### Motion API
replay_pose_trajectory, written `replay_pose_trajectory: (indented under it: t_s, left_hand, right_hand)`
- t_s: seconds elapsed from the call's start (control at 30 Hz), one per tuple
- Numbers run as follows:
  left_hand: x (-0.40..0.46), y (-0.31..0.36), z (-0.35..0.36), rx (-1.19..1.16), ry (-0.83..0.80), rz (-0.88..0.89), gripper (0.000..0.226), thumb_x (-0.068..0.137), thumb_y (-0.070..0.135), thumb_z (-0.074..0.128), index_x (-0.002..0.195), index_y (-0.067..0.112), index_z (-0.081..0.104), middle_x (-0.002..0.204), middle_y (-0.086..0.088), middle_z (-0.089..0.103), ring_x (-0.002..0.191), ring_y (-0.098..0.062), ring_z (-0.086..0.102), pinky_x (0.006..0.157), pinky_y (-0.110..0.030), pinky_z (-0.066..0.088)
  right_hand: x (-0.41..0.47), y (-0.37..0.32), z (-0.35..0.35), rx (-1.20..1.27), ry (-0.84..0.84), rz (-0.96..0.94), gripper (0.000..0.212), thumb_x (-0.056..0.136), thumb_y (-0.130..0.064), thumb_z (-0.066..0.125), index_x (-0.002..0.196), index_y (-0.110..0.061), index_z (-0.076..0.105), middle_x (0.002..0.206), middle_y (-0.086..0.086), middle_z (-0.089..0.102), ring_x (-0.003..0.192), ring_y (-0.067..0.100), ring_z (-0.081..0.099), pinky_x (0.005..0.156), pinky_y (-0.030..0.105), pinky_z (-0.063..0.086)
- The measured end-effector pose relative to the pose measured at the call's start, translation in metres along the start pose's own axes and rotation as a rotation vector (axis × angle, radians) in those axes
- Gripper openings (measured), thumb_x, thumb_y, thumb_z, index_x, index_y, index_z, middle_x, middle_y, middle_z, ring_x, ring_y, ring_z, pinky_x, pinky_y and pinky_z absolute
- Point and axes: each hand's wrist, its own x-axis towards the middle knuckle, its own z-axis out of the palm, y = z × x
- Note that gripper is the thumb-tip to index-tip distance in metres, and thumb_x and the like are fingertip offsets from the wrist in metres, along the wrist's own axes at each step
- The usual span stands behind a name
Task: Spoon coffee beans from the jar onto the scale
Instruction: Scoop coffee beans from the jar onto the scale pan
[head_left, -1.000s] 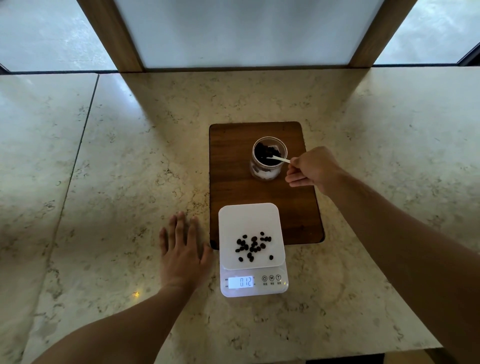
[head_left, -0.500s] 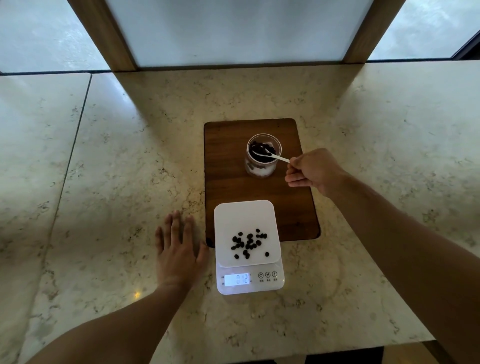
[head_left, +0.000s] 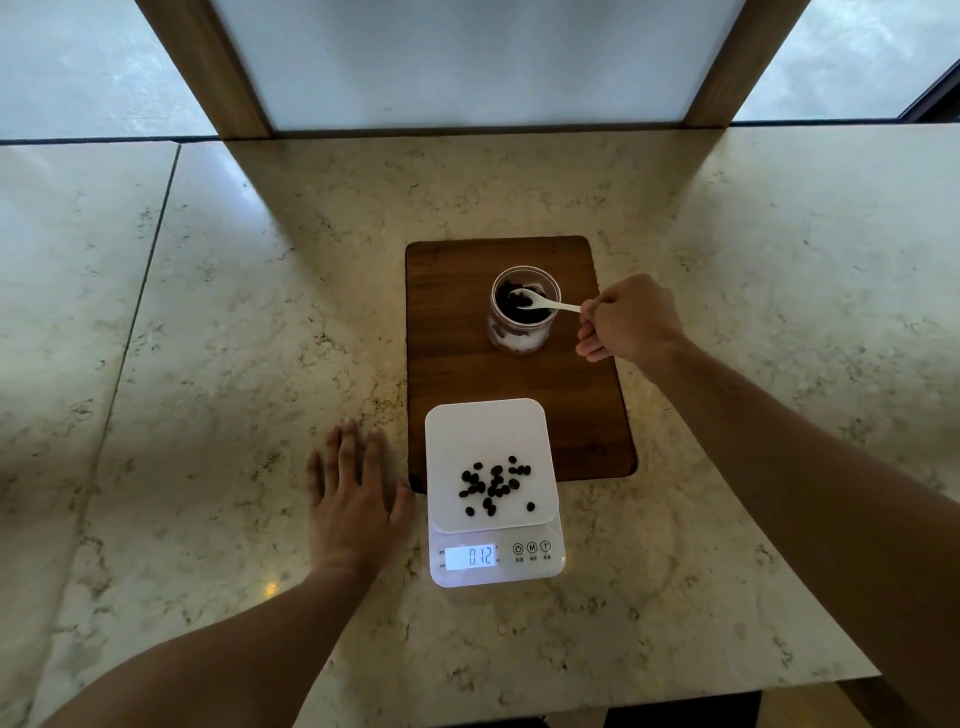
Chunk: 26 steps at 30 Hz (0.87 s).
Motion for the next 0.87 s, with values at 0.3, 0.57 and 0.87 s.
replay_pose_trajectory:
  t_s: [0.3,0.57,0.87]
  left_hand:
    - [0.0,0.0,0.0,-0.002,-0.001,-0.009,0.077,0.09,0.054,0.019,0.156,0.017,0.003,0.165,-0.01,-0.005,0.15,-0.022,-0.019,0.122,-0.05,-0.004]
    - [0.0,0.0,0.001,0.003,-0.006,-0.014,0.077,0.09,0.055,0.017,0.156,0.017,0.002,0.165,-0.009,-0.008,0.149,-0.022,-0.021,0.122,-0.05,-0.005]
    - [0.0,0.001,-0.001,-0.003,-0.005,-0.007,0.077,0.09,0.055,0.017,0.155,0.016,0.005,0.165,-0.011,-0.004,0.15,-0.024,-0.017,0.122,-0.051,-0.003]
  right_hand:
    - [0.001,-0.005,0.002,-0.111,0.036,-0.081,0.019,0.096,-0.012,0.059,0.091,0.0,0.073,0.066,0.013,0.073,0.049,0.019,0.072,0.058,0.04,0.064]
    - [0.002,-0.017,0.01,-0.429,0.066,-0.229,0.021,0.095,-0.017,0.06,0.086,-0.003,0.072,0.058,0.011,0.071,0.05,0.019,0.072,0.058,0.038,0.064]
    - [0.021,-0.011,0.02,-0.097,-0.082,0.069,0.025,0.096,-0.012,0.058,0.079,0.003,0.068,0.059,0.013,0.069,0.047,0.021,0.07,0.06,0.041,0.063]
